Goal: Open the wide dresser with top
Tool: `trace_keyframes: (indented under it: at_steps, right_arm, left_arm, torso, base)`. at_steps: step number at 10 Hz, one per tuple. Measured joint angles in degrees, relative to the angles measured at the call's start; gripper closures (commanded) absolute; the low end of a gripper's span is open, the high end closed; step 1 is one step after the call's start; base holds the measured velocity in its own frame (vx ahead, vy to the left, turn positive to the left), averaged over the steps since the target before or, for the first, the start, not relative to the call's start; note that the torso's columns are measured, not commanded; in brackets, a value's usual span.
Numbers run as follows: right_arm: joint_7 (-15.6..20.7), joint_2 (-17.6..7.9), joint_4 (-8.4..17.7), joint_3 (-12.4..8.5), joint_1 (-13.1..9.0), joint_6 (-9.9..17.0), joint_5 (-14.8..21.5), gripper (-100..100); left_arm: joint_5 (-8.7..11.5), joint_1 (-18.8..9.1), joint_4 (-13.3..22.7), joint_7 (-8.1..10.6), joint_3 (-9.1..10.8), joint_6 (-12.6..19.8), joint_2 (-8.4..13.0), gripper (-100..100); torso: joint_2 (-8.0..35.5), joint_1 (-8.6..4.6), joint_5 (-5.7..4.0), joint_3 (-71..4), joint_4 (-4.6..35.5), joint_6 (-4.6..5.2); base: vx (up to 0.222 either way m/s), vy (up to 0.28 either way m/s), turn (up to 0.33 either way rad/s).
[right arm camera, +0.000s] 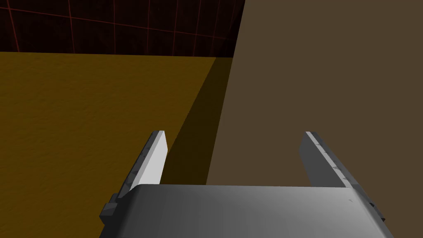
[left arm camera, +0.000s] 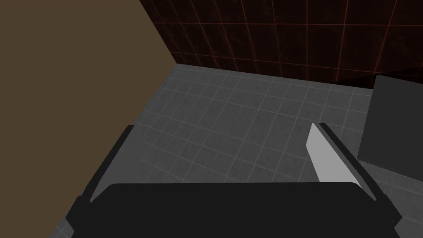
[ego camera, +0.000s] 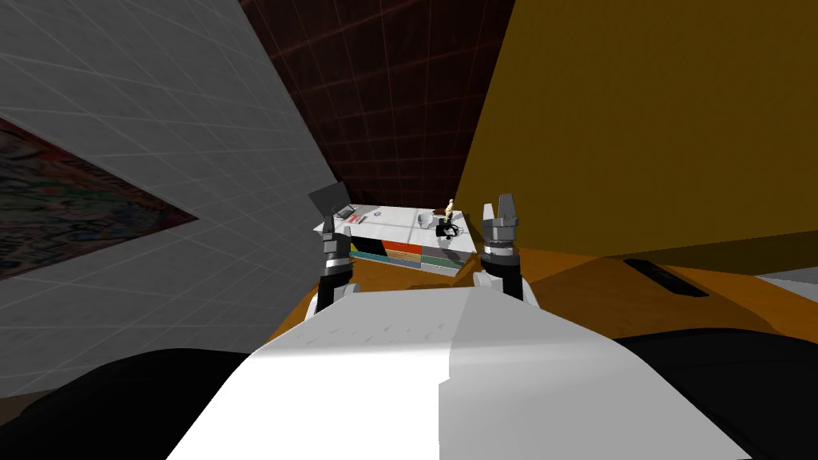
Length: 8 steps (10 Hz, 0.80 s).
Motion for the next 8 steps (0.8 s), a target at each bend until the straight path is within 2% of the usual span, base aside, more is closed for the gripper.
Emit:
trace_keyframes:
  at_steps: [2,8]
  right_arm:
    - [0.0,0.0,0.0,0.0,0.0,0.0,0.0,0]
    - [0.0,0.0,0.0,0.0,0.0,0.0,0.0,0]
  left_arm:
    - [0.0,0.0,0.0,0.0,0.0,0.0,0.0,0]
    - [0.0,0.0,0.0,0.0,0.0,0.0,0.0,0]
  torso:
    - [6.0,0.0,0.0,-12.0,6.0,0.0]
    - [31.2,0.0,0.0,-62.3,31.1,0.0]
  base:
    - [0.0,0.0,0.0]
    - [0.0,0.0,0.0]
